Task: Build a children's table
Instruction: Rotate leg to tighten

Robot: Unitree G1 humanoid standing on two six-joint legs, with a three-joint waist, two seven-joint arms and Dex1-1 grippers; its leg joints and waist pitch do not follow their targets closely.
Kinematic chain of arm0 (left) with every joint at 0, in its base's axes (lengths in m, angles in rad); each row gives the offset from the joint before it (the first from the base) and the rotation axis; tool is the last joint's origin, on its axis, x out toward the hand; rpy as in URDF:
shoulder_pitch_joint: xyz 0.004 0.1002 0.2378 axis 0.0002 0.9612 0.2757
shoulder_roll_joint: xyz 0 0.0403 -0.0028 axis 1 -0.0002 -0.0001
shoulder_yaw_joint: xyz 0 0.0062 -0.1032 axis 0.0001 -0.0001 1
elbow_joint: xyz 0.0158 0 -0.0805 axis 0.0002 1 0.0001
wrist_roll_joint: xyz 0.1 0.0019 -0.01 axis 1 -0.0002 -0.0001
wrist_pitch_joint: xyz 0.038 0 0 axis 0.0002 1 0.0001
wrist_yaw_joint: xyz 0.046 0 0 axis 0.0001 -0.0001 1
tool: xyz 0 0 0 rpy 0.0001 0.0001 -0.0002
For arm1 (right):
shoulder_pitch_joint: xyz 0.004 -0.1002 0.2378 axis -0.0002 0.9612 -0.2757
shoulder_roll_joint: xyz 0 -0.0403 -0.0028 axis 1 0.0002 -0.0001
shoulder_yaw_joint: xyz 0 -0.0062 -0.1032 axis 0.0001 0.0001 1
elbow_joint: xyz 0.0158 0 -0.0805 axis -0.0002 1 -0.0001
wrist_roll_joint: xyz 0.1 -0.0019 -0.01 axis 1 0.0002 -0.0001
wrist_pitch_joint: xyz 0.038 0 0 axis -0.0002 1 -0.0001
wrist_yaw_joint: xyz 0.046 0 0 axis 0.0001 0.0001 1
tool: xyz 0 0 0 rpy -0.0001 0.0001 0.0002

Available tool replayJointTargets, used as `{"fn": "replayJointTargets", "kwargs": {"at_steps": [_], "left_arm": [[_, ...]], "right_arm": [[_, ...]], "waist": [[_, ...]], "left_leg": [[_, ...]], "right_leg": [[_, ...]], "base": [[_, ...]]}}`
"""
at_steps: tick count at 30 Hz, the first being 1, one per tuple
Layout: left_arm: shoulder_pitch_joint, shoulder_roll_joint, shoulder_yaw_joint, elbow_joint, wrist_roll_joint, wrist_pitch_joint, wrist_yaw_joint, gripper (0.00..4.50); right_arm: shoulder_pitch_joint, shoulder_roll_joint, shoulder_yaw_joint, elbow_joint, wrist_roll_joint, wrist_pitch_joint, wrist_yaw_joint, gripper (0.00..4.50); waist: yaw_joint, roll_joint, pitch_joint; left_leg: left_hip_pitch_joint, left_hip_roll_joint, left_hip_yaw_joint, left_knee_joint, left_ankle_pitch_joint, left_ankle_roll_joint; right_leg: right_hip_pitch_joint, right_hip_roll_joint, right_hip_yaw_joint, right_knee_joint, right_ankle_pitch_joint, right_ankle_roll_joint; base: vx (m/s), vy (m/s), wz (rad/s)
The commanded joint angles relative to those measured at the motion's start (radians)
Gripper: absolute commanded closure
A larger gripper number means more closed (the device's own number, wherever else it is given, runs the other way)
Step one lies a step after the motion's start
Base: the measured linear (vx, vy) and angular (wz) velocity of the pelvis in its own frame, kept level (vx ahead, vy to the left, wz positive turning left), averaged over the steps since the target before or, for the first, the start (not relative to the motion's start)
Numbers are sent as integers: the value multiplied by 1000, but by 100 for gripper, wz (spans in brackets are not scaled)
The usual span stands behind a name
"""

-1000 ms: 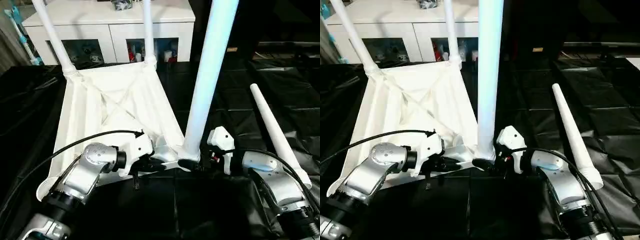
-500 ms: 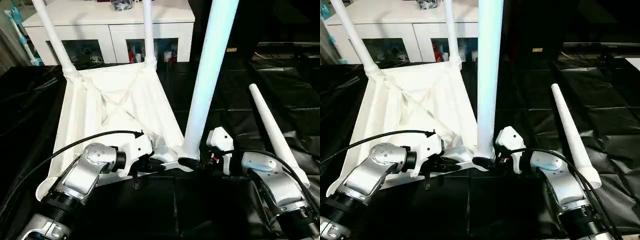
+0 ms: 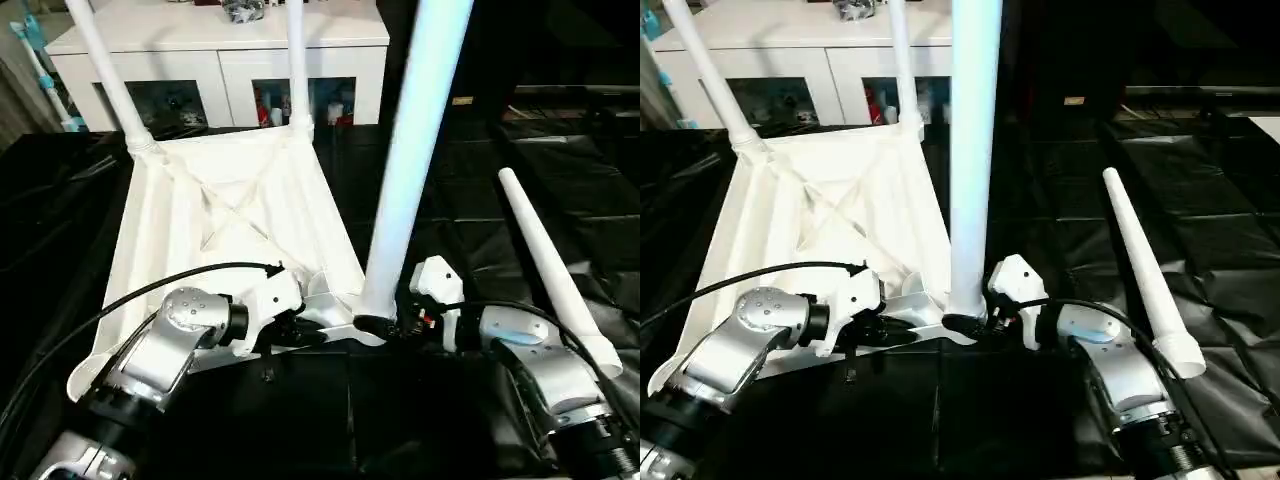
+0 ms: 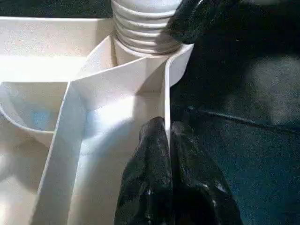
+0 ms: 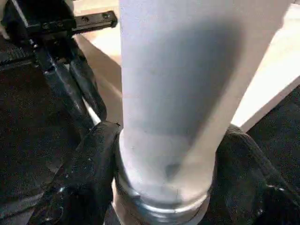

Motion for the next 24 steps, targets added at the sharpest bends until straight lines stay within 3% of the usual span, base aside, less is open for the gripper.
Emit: {"fn": "replayJointTargets", "kwargs": {"at_steps": [1, 7, 9, 10, 12, 13, 16, 18, 20, 21, 22, 24], "left_arm": [[8, -24, -11, -69, -31, 57, 17, 450], [37, -107, 10, -100, 5, 161, 185, 450], [41, -135, 14, -98, 14, 179, 228, 450], [44, -146, 16, -99, 17, 189, 247, 450], [38, -215, 28, -72, 32, 227, 352, 450], [38, -215, 28, -72, 32, 227, 352, 450], [11, -336, 96, 17, 45, 245, 558, 450], [3, -363, 117, 44, 49, 240, 613, 450], [-12, -374, 123, 83, 61, 229, 647, 450], [-16, -376, 124, 94, 64, 224, 655, 450], [-24, -377, 124, 111, 64, 214, 659, 450], [-30, -379, 124, 122, 64, 207, 662, 450]], "right_arm": [[1, 43, -28, 6, -8, 36, -105, 185], [41, 143, -21, -3, -50, 54, -264, 185], [43, 163, -18, 6, -66, 44, -300, 185], [43, 172, -17, 10, -73, 41, -317, 185], [32, 223, -24, 55, -103, 35, -418, 186], [32, 223, -24, 55, -103, 35, -418, 186], [11, 309, -62, 135, -156, 35, -619, 186], [4, 330, -76, 154, -167, 37, -677, 186], [-9, 359, -91, 178, -168, 47, -727, 186], [-14, 369, -97, 184, -166, 51, -740, 186], [-24, 383, -104, 199, -157, 53, -750, 186], [-32, 393, -109, 212, -151, 52, -756, 186]], "waist": [[1, -9, -66], [-18, -7, -53], [-24, -10, -54], [-25, -8, -47], [-26, -9, -48], [-28, -9, -40], [-35, -15, -32], [-36, -12, -34], [-34, -18, -36], [-33, -14, -33], [-34, -14, -35], [-33, -14, -33]], "left_leg": [[0, 51, -18, -65, -98, 92], [0, 48, -19, -70, -168, 55], [-1, 46, -21, -71, -180, 53], [-1, 46, -21, -74, -190, 53], [3, 44, -21, -74, -209, 51], [2, 44, -19, -76, -215, 50], [10, 37, -22, -79, -255, 44], [14, 36, -22, -79, -254, 42], [5, 38, -24, -85, -213, 63], [12, 36, -21, -84, -232, 71], [8, 34, -22, -84, -234, 71], [9, 36, -22, -86, -234, 72]], "right_leg": [[63, -81, 49, -60, -151, -239], [56, -78, 49, -77, -277, -199], [60, -77, 48, -81, -310, -183], [55, -77, 49, -85, -325, -178], [53, -76, 49, -90, -367, -162], [47, -75, 50, -93, -373, -160], [42, -74, 47, -107, -481, -122], [41, -73, 46, -110, -483, -116], [48, -71, 48, -102, -387, -123], [41, -73, 49, -108, -418, -120], [47, -76, 48, -108, -439, -113], [44, -75, 48, -112, -447, -100]], "base": [[0, 0, 0], [0, 0, 0], [0, 0, 0], [0, 0, 0], [0, 0, 0], [0, 0, 0], [0, 0, 0], [0, 0, 0], [0, 0, 0], [0, 0, 0], [0, 0, 0], [0, 0, 0]]}}
